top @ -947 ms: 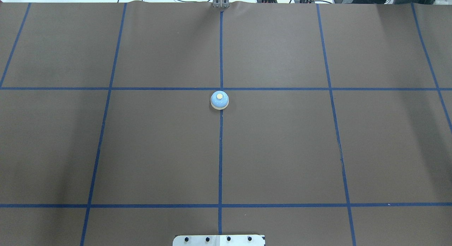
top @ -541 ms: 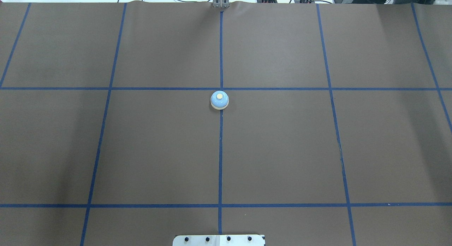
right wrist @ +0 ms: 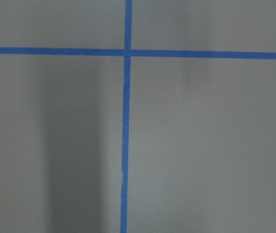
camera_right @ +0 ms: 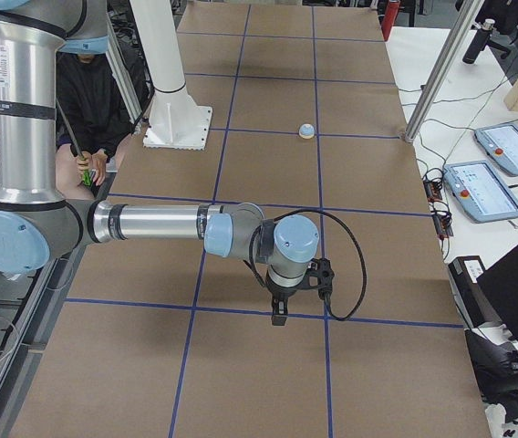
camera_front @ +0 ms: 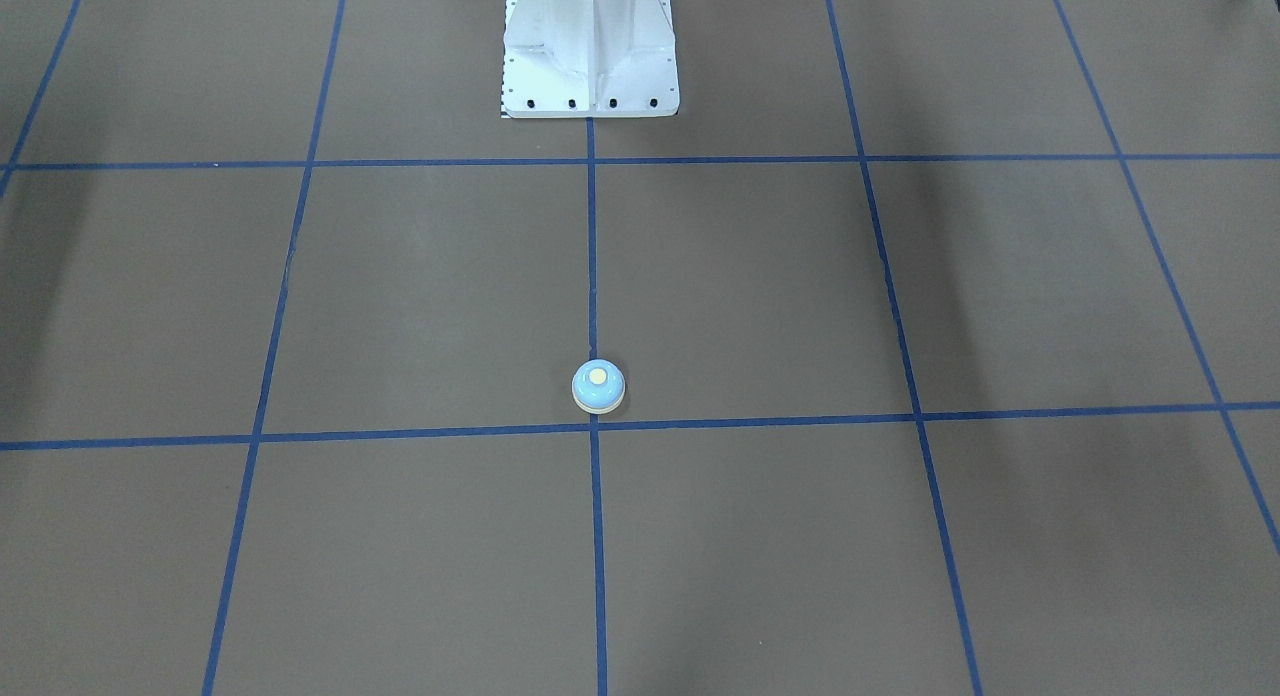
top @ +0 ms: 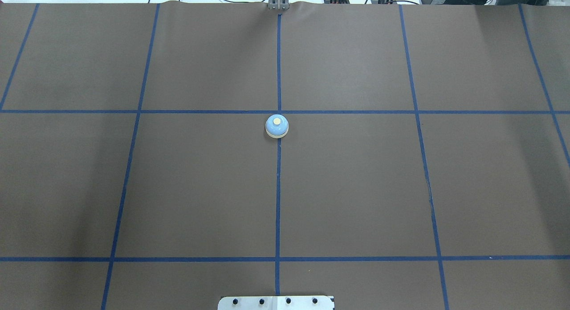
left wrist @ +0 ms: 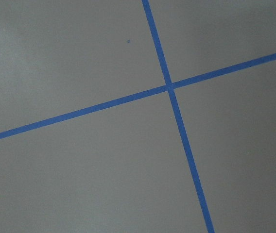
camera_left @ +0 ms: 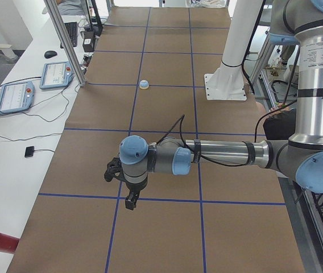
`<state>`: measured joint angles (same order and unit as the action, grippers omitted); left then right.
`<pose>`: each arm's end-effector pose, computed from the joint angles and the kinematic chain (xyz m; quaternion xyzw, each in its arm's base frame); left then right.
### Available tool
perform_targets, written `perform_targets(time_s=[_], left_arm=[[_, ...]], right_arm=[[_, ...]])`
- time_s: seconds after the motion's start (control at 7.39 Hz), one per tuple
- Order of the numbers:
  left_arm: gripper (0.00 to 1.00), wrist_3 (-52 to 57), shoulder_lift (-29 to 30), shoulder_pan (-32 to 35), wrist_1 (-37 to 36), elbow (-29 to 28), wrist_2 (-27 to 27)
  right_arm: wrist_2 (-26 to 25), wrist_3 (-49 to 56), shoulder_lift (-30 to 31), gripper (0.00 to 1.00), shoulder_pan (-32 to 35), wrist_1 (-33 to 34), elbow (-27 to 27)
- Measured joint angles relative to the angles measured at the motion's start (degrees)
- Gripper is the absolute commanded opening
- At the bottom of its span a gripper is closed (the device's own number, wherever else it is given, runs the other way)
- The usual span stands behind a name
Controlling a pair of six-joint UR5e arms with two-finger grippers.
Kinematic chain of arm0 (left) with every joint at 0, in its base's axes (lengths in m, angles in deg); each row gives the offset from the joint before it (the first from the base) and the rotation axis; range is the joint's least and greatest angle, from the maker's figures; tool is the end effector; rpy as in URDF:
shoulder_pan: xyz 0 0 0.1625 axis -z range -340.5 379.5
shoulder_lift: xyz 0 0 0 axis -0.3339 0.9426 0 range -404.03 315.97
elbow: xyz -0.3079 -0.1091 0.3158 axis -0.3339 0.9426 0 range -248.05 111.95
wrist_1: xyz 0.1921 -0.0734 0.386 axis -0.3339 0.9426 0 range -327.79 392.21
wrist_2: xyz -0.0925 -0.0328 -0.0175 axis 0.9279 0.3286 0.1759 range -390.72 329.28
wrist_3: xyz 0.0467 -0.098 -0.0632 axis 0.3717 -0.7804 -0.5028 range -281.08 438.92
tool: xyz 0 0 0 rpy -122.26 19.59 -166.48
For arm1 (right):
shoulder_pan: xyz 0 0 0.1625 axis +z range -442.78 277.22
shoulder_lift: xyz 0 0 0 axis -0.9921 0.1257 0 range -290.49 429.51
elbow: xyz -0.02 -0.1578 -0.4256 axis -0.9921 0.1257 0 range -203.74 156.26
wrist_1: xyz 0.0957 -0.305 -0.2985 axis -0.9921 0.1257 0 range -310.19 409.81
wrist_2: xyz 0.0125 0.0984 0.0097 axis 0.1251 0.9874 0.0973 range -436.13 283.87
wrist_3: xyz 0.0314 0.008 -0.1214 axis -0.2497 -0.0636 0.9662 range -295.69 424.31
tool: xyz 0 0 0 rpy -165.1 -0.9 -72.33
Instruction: Place and press bell with both arms
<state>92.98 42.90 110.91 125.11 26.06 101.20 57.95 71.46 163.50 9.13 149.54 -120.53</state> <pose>-0.0616 -0.4966 0.6950 0.0798 0.3499 0.1151 0.9263 0.0616 -0.4707 0.6970 -0.0263 -0.3778 -0.0197 0.9253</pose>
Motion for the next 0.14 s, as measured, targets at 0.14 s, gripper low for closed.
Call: perform_targets(time_s=[0.14], left_arm=[[1.0,0.0,-0.1,0.0,0.0,0.0,0.0]], right_arm=[[0.1,0.0,0.0,1.0,0.0,-0.2,0.0]])
